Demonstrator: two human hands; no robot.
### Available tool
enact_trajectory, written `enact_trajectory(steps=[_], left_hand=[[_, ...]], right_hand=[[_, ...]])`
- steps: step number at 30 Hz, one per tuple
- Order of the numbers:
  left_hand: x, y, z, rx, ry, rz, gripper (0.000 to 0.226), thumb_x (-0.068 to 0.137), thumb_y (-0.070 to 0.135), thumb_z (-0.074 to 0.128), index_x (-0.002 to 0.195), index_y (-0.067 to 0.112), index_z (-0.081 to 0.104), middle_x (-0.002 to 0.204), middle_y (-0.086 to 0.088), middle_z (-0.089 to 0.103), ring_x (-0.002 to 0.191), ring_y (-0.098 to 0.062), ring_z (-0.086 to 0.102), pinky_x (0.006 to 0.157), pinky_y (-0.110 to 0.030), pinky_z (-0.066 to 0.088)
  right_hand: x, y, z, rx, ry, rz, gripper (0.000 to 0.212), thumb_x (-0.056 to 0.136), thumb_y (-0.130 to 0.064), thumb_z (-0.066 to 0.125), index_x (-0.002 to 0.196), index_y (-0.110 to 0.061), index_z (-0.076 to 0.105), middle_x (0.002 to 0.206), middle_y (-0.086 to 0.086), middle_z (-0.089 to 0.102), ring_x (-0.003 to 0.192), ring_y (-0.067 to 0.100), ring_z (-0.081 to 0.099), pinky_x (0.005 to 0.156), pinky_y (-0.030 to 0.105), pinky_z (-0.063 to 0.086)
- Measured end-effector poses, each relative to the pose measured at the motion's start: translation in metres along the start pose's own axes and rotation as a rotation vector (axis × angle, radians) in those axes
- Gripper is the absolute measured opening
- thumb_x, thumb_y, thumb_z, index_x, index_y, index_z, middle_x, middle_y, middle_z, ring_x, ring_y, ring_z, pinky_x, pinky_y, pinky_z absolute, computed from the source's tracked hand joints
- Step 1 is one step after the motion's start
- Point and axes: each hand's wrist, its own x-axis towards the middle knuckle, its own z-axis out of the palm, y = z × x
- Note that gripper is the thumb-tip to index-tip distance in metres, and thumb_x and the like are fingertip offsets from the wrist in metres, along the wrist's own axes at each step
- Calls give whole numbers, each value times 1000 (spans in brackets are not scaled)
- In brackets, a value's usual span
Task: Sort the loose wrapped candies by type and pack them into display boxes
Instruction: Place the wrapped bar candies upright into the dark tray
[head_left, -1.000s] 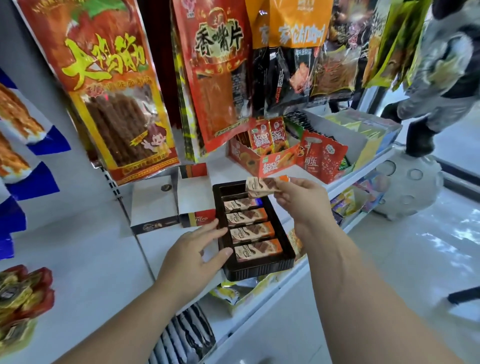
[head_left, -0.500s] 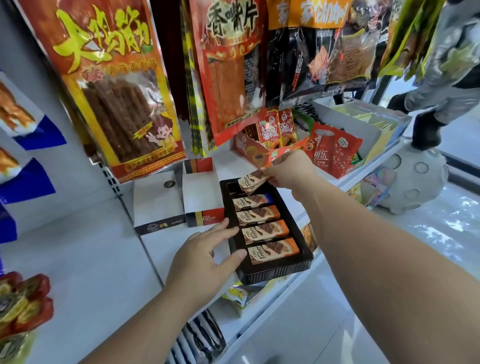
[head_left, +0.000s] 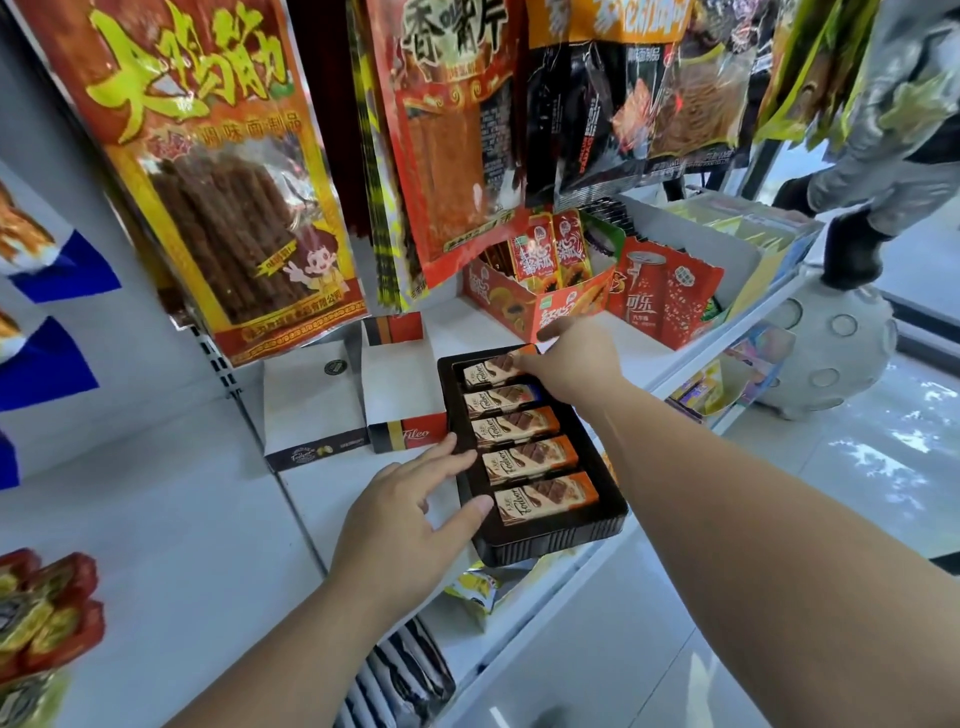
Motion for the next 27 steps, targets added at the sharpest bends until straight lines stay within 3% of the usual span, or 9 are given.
enact_trajectory(steps=[5, 9, 13, 17, 20, 23, 27], left_hand=[[1, 0, 1, 15, 12, 0, 45, 84, 52, 62, 128, 53, 52, 136, 44, 33, 88, 0, 42, 77, -9, 36], [0, 6, -2, -13, -3, -7, 45, 80, 63, 57, 124, 56, 51, 131, 49, 29, 99, -8, 50, 79, -11, 37], [-2, 8, -5, -17, -43, -1, 73, 60, 85, 57, 126, 58, 48, 141, 40, 32, 122, -1, 44, 93, -18, 43], [-6, 5, -5, 65, -77, 14, 100, 52, 79, 68, 142, 45, 43, 148, 28, 32, 136, 3, 32, 107, -34, 44], [-8, 10, -2, 140, -56, 7, 99, 56, 73, 69, 144, 40, 41, 144, 29, 33, 135, 3, 33, 108, -36, 43], [-7, 19, -2, 186, -23, -34, 94, 59, 71, 72, 143, 38, 44, 138, 25, 43, 124, -2, 44, 103, -32, 46], [2, 37, 4, 320, 39, -58, 67, 73, 62, 70, 132, 33, 59, 128, 13, 62, 113, -9, 58, 96, -27, 48]], right_hand=[[3, 8, 12, -83, 36, -94, 29, 79, -45, 77, 92, -20, 73, 88, 1, 67, 80, 20, 61, 65, 29, 47], [4, 14, 12, -188, 12, -205, 25, 87, -42, 64, 93, -22, 77, 98, 6, 68, 81, 24, 62, 66, 31, 51], [-21, 21, -9, -64, -31, -175, 34, 94, -46, 56, 113, -21, 69, 111, 4, 65, 96, 23, 60, 79, 35, 51], [-73, 38, -40, -26, -154, -165, 43, 79, -62, 69, 108, -30, 68, 105, -8, 59, 86, 8, 58, 69, 27, 45], [-101, 50, -59, 25, -309, -129, 68, 59, -65, 82, 117, -35, 63, 111, -14, 56, 88, 1, 57, 73, 25, 47], [-111, 59, -66, 29, -431, -189, 95, 52, -60, 89, 136, -36, 51, 124, -16, 50, 99, 3, 57, 84, 24, 46], [-99, 65, -58, -25, -342, -252, 86, 64, -42, 89, 139, -35, 49, 129, -15, 53, 101, 6, 55, 81, 23, 41]])
